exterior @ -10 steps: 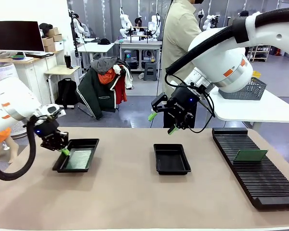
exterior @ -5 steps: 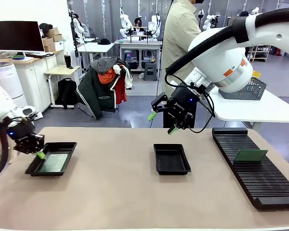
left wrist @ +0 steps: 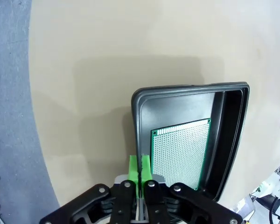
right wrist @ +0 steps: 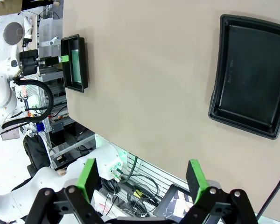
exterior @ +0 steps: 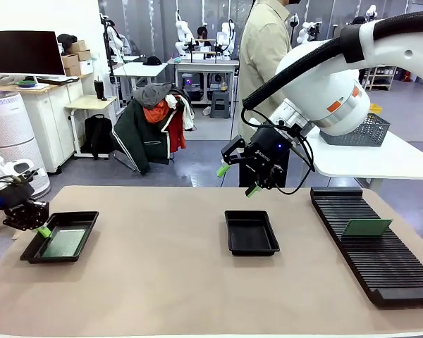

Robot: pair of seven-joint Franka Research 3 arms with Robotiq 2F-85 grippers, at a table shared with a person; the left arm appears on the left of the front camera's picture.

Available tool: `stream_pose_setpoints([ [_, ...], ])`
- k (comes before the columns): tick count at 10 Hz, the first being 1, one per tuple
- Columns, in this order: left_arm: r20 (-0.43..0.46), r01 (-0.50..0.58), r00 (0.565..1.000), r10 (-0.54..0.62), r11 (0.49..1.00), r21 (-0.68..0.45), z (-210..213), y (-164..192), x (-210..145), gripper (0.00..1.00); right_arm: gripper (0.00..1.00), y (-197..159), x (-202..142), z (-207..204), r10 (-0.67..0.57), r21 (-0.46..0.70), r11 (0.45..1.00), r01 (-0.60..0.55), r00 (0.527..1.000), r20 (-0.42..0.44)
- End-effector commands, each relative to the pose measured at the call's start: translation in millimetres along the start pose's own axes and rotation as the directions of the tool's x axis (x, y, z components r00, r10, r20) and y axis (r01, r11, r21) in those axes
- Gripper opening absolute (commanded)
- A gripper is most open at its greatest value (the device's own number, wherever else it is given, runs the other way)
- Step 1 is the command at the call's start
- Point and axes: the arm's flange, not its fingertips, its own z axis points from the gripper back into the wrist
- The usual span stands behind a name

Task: Inspect and transfer BCBs to ESD trays.
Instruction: Pick up the ESD tray and place it on the left side of the table.

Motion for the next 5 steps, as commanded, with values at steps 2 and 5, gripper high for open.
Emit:
stream_pose_setpoints([
  [2, 0.033, 0.006, 0.999, -0.006, 1.000, 0.000, -11.9, -2.5, -7.3, 0.03, 1.00, 2.2, 2.3, -0.5, -0.015, -0.018, 1.000, 0.015, 1.000, 0.000],
  [5, 0.002, 0.000, 1.000, 0.000, 1.000, 0.006, -5.1, -0.6, -2.3, 0.03, 1.00, 2.2, 2.3, -0.5, -0.015, -0.018, 1.000, 0.015, 1.000, 0.000],
])
